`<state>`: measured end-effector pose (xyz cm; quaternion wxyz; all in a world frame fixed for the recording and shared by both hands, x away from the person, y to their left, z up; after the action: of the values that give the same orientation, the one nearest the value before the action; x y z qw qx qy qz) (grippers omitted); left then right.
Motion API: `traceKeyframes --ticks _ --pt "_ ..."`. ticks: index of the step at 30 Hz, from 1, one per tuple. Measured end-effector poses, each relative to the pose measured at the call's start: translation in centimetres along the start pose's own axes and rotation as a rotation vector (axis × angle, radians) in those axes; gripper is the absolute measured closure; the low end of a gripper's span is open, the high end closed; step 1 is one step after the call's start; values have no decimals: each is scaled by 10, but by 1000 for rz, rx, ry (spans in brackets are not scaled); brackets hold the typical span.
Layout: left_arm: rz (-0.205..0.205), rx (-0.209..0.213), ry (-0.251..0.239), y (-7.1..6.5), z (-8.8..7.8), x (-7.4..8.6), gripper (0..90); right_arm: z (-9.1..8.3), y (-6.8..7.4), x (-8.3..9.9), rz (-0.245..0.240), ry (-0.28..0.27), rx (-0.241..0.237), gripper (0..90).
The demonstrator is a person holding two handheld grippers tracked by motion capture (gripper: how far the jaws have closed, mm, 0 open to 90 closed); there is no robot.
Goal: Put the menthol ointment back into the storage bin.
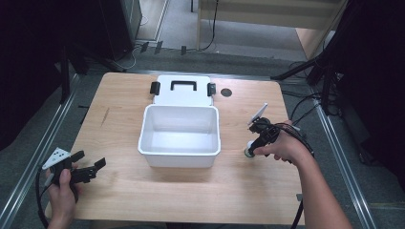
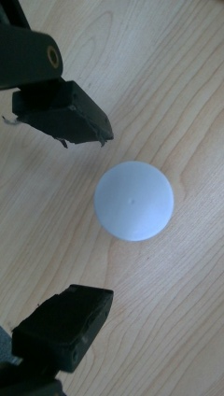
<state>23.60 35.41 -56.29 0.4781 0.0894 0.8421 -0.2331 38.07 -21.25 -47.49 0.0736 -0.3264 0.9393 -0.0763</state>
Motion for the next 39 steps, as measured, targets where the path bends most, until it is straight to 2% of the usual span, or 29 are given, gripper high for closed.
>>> traceKeyframes --ticks 5,9,15,21,25,30,39 --pt "-1 1 1 0 0 0 3 5 3 -7 21 15 -14 253" --pt "-2 2 2 0 0 0 3 10 4 -12 17 14 -14 308" --pt "-2 4 1 0 0 0 3 17 6 -16 36 48 -15 371" --pt "2 3 2 1 0 0 3 20 7 -18 56 41 -46 462" --pt "2 1 2 0 0 0 3 19 6 -19 49 35 -27 510" --pt "1 4 2 1 0 0 3 17 6 -19 42 28 -49 515" --pt "4 1 4 0 1 0 3 7 3 -22 19 25 -60 516"
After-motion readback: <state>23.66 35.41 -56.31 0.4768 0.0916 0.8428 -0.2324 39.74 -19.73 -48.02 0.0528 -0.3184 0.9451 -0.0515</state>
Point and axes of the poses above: each handheld gripper's, and its own axes: z roughly forward along the jaws, x roughly out of its underside, y roughly to its left, the point moved 2 cm from there along z, roughly forward along the jaws, and after that the axes turned 7 degrees about x, right-handed, at the moved point
